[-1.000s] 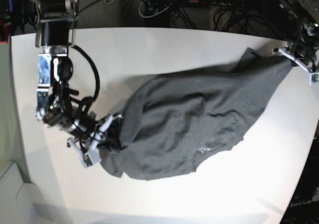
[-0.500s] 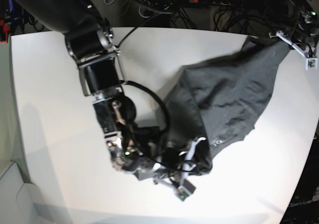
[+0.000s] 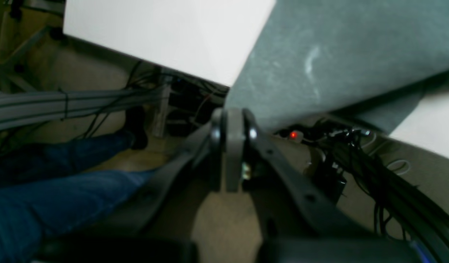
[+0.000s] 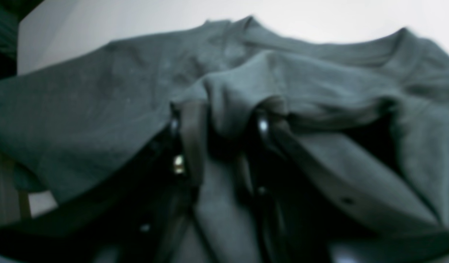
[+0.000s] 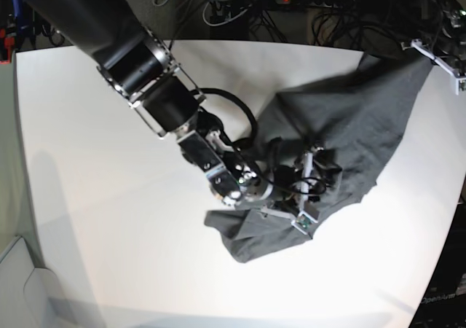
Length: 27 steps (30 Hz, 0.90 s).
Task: Layout the t-shirt on the table in an organized manner, then fold the t-shirt properly
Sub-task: 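Regrasp the t-shirt fabric with the right gripper near the shirt body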
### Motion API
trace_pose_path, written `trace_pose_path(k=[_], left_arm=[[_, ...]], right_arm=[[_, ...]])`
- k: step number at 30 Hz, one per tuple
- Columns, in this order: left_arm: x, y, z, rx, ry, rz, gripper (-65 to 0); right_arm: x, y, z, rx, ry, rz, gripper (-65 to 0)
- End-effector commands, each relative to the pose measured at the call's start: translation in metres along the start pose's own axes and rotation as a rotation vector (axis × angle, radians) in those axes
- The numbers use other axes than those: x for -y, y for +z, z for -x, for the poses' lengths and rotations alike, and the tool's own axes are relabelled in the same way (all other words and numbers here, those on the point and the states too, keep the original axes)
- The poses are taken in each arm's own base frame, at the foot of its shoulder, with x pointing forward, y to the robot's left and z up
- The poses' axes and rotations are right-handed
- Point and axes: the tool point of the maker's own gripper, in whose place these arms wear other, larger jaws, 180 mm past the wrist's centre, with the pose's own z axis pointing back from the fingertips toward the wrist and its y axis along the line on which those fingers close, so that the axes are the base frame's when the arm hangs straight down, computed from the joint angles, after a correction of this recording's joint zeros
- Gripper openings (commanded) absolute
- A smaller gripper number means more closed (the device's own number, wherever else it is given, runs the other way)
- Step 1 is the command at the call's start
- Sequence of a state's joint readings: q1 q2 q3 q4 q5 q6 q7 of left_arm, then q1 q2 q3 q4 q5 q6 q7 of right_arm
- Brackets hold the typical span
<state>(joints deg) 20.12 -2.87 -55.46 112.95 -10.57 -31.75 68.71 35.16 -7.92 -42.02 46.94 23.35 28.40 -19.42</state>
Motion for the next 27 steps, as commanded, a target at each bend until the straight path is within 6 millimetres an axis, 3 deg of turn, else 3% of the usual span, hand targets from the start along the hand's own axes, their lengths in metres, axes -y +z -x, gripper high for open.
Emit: trace_pose_path(k=[1, 3, 7, 10, 13, 19, 27], left_arm=[[-0.006, 0.005, -0.009, 0.030, -0.014, -0.019, -64.6], [-0.006, 0.005, -0.009, 0.031, -0.016, -0.019, -64.6], [-0.006, 0.005, -0.010, 0.033, -0.017, -0.020, -64.6], [-0.005, 0.004, -0.016, 0.047, -0.012, -0.018, -64.6], [-0.005, 0.003, -0.019, 0.056, -0.008, -0.016, -64.6], [-0.004, 0.003, -0.027, 0.075, -0.002, -0.014, -64.6], [-0.005, 0.004, -0.024, 0.069, -0.002, -0.018, -64.6]], right_arm=[[-0.010, 0.001, -0.043, 0.107, 0.029, -0.028, -34.8], [-0.012, 0.009, -0.055, 0.146, 0.057, -0.030, -30.8], [0.010, 0.056, -0.051, 0.181, 0.068, 0.047, -30.1], [0.032, 0.092, -0.034, 0.172, 0.047, 0.127, -30.0], [0.052, 0.121, 0.001, 0.151, -0.012, 0.202, -30.0], [0.061, 0.138, 0.058, 0.091, -0.123, 0.255, -30.0], [0.060, 0.132, 0.097, 0.117, -0.223, 0.264, -30.2]])
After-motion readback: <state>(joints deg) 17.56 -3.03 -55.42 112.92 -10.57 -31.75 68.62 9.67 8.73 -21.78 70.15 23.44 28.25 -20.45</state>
